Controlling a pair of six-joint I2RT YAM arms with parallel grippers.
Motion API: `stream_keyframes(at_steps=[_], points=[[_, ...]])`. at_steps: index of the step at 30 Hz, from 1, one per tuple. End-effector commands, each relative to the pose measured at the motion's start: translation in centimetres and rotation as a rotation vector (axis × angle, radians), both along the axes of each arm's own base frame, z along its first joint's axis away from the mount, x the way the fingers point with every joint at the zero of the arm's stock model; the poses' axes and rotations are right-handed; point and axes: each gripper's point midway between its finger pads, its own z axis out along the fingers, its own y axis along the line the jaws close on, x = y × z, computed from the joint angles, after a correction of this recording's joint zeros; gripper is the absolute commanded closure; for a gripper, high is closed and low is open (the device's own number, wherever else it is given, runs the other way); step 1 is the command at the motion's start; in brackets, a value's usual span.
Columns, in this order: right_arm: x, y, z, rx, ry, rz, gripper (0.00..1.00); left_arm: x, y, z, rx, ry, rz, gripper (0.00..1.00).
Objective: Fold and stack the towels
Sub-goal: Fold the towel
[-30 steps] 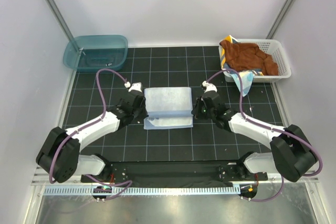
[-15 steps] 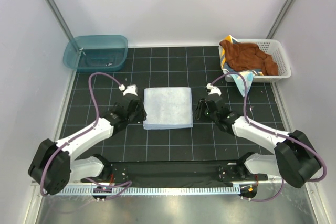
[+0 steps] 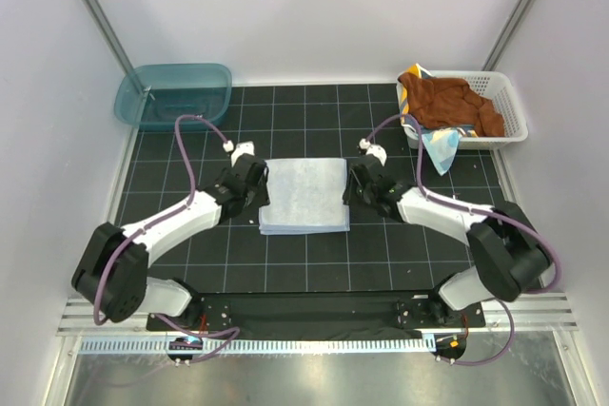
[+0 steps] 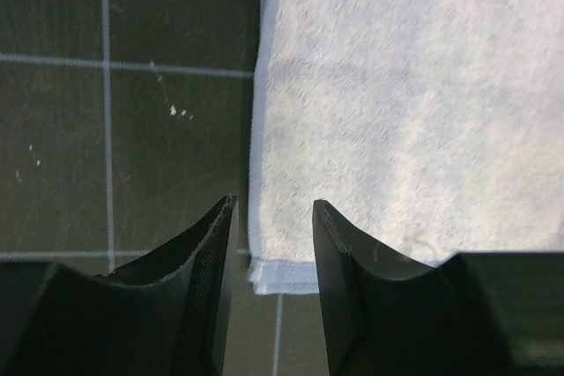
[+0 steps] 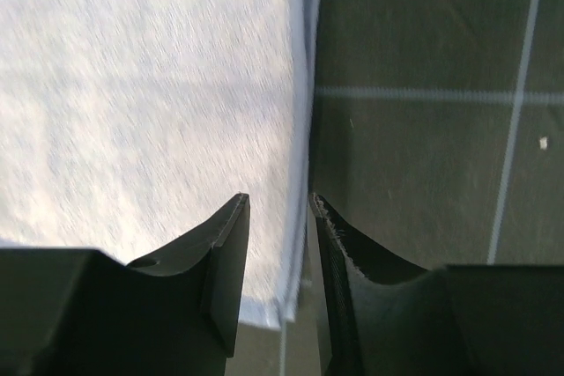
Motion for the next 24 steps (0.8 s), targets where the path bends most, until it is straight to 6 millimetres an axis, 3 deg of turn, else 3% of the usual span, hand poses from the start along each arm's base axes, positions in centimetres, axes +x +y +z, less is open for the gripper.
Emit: stream_keyframes(at_steps=[1, 2, 4, 5, 6, 8, 12, 13, 14, 19, 24], points=[[4.6, 0.4, 2.9, -0.019, -0.101, -0.067, 0.61, 3.1, -1.1, 2.6, -0.01, -0.07, 0.027, 0.58], [5.7, 0.8, 3.8, -0.006, -0.111, -0.078, 0.62, 3.9, -1.7, 2.5, -0.006, -0.061, 0.029, 0.59], [6.8, 0.3, 2.6, -0.052, -0.079, -0.11, 0.65, 4.4, -2.0, 2.0, 0.004, -0.034, 0.037, 0.61], [8.2, 0.6, 3.5, -0.045, -0.096, -0.125, 0.65, 4.4, -2.1, 1.6, 0.017, -0.01, 0.038, 0.63], [8.5, 0.1, 1.8, -0.081, -0.05, -0.134, 0.65, 4.9, -2.4, 1.0, 0.029, 0.004, 0.039, 0.63], [10.0, 0.3, 2.1, -0.085, -0.051, -0.144, 0.64, 5.6, -2.1, 0.8, 0.059, -0.003, 0.058, 0.62], [12.1, 0.2, 0.5, -0.098, -0.034, -0.153, 0.64, 8.1, -1.0, 0.6, 0.144, -0.008, 0.085, 0.59], [12.4, -0.1, -0.8, -0.11, -0.002, -0.156, 0.64, 9.2, -1.0, 0.2, 0.159, -0.002, 0.091, 0.59], [13.0, 0.1, -0.6, -0.106, -0.008, -0.159, 0.64, 9.9, -0.7, 0.0, 0.172, 0.005, 0.103, 0.59], [13.6, -0.5, -1.9, -0.127, 0.011, -0.16, 0.64, 12.1, 1.6, -2.1, 0.274, 0.073, 0.146, 0.59], [13.5, -0.5, -2.9, -0.13, 0.021, -0.141, 0.63, 13.3, 2.2, -3.6, 0.268, 0.104, 0.14, 0.57]])
